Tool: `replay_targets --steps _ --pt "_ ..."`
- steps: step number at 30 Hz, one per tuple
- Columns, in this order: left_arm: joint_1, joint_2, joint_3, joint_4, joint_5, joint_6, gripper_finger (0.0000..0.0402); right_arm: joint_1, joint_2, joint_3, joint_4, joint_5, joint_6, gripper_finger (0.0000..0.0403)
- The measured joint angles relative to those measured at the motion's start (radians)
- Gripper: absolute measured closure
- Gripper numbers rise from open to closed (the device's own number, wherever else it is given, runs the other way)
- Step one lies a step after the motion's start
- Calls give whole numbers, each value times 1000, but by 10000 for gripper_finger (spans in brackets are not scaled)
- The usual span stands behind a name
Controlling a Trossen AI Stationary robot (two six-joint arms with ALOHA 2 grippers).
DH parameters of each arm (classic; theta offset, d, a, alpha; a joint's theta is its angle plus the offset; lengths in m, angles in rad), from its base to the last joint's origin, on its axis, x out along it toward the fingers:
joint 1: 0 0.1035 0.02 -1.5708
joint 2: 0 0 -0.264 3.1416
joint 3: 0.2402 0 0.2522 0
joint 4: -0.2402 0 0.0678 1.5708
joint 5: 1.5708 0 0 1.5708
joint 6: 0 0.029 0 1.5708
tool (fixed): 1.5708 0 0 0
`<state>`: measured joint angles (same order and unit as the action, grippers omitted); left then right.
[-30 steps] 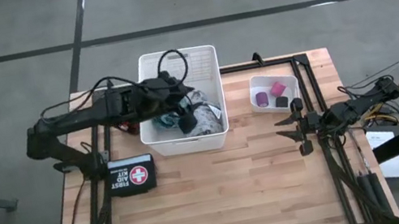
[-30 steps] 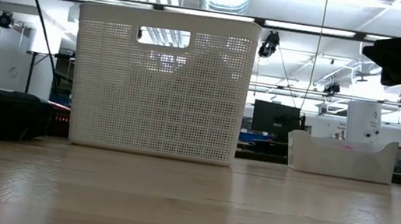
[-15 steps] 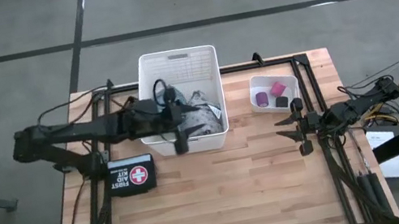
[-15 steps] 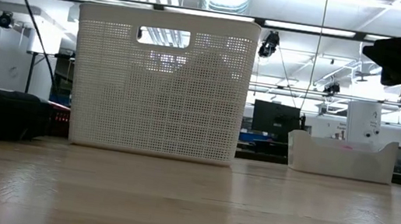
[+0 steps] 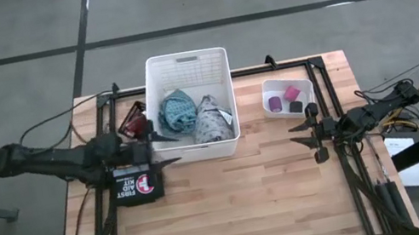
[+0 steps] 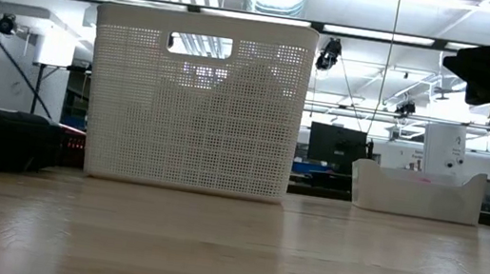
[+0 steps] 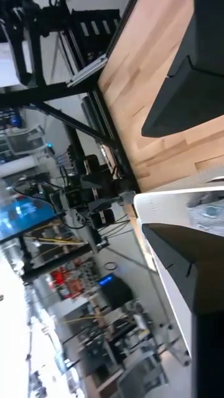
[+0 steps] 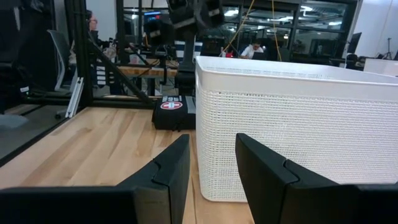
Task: Pick & Place Medicine items
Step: Return to Home Position
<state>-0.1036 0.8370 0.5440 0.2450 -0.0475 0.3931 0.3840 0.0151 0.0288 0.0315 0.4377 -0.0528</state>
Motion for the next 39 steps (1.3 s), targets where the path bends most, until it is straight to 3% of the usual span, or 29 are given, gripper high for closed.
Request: replay_targets --steps 6,9,13,20,39 --pt "0 -167 -211 100 2 3 160 0 0 0 0 0 0 280" --pt "1 -213 -299 179 51 8 160 0 0 0 0 0 0 280" --pt "0 -260 -396 242 131 47 160 0 0 0 0 0 0 280" --pt "0 -377 -517 318 137 63 160 0 0 0 0 0 0 280" --pt "1 -797 -541 -97 80 62 158 0 0 0 0 0 0 280"
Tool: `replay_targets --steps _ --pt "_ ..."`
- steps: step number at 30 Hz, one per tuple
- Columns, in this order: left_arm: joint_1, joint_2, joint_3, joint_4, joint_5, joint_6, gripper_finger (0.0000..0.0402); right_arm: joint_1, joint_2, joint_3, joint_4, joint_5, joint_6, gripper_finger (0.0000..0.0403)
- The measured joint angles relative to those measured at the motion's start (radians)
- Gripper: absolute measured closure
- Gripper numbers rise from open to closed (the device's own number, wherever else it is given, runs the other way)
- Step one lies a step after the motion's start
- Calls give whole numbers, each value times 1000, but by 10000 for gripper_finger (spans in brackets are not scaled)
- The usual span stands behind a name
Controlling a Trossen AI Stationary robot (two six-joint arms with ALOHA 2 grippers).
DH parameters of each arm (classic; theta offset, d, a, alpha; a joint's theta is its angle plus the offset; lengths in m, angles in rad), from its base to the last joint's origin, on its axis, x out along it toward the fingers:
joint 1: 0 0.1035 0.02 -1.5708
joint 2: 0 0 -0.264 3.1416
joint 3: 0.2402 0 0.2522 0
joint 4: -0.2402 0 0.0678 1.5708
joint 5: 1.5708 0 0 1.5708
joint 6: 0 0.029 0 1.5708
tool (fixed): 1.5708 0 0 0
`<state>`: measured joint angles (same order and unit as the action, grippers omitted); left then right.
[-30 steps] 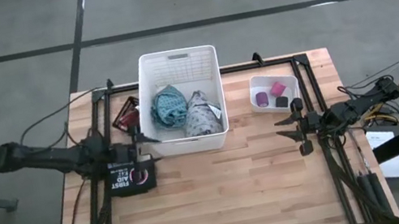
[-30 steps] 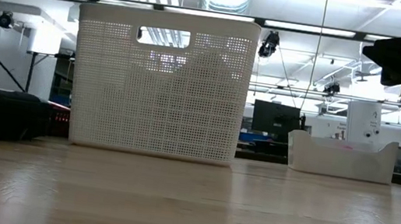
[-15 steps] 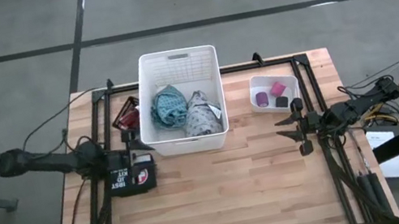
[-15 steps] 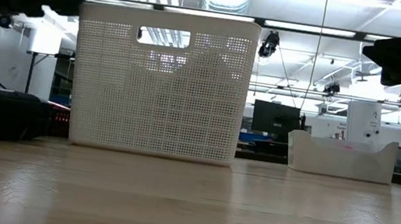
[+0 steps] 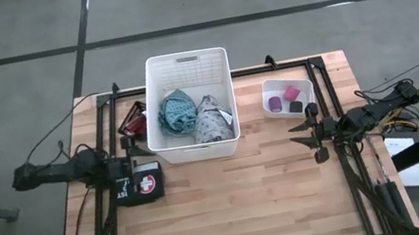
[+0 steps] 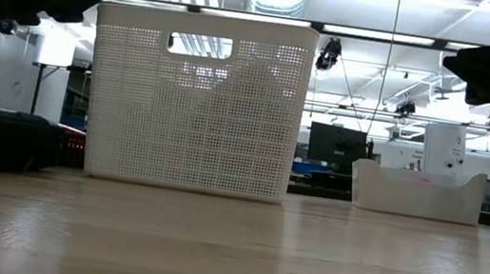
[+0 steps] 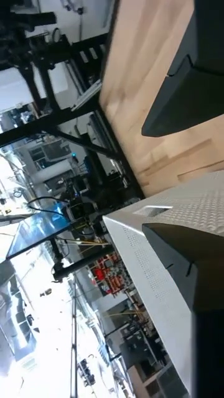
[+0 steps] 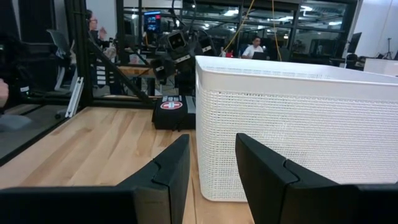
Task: Pick & Place Medicine items
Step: Return to Home Position
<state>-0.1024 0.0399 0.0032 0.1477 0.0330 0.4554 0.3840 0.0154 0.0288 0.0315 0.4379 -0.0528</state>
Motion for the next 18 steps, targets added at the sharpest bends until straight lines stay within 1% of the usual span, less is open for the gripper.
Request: replay_targets --steps 2,4,8,13,15,18 --pt "0 -43 0 -60 -2 19 154 0 0 0 0 0 0 280" --pt "0 -39 0 -85 -15 40 149 0 0 0 0 0 0 280" --pt "0 -41 0 -104 -52 43 144 0 0 0 -1 5 0 280" --pt "0 -40 0 -104 -59 43 146 0 1 0 -2 7 0 280" --pt "0 -40 0 -103 -59 8 146 0 0 0 -2 7 0 280" --pt "-1 -40 0 -101 -59 -99 146 0 0 0 -2 7 0 280"
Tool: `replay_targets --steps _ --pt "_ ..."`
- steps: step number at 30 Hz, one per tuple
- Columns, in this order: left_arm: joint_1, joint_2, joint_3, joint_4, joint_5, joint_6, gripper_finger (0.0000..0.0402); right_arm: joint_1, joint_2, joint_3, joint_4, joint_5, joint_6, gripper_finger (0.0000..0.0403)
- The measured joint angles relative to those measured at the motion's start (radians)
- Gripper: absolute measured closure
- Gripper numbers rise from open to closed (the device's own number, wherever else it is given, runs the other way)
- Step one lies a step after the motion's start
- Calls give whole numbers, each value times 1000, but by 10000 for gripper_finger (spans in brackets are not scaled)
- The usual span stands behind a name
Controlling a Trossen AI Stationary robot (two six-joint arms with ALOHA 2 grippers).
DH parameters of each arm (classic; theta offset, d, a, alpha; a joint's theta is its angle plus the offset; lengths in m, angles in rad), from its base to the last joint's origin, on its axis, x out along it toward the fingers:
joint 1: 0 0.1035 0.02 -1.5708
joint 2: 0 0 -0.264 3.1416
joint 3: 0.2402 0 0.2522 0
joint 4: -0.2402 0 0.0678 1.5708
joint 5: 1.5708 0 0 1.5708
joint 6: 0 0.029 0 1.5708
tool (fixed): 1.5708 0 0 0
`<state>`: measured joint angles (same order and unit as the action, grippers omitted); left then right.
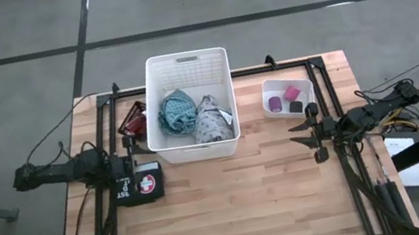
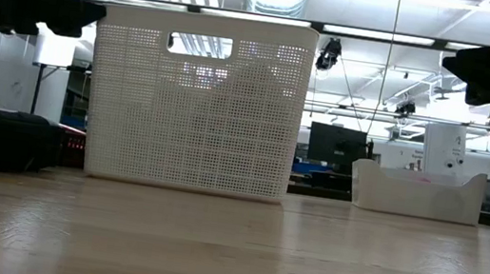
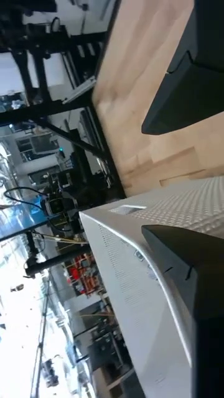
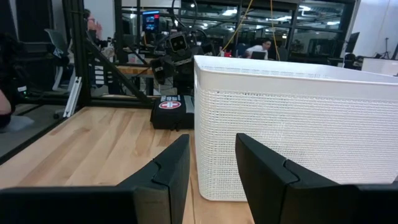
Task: Pick & Place Medicine items
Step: Return to Home Position
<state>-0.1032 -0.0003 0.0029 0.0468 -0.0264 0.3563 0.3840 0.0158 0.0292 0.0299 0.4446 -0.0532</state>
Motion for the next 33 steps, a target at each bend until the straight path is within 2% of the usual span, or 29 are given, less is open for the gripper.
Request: replay_targets --steps 33 --pt "0 2 0 -27 -8 -43 149 0 0 0 0 0 0 280"
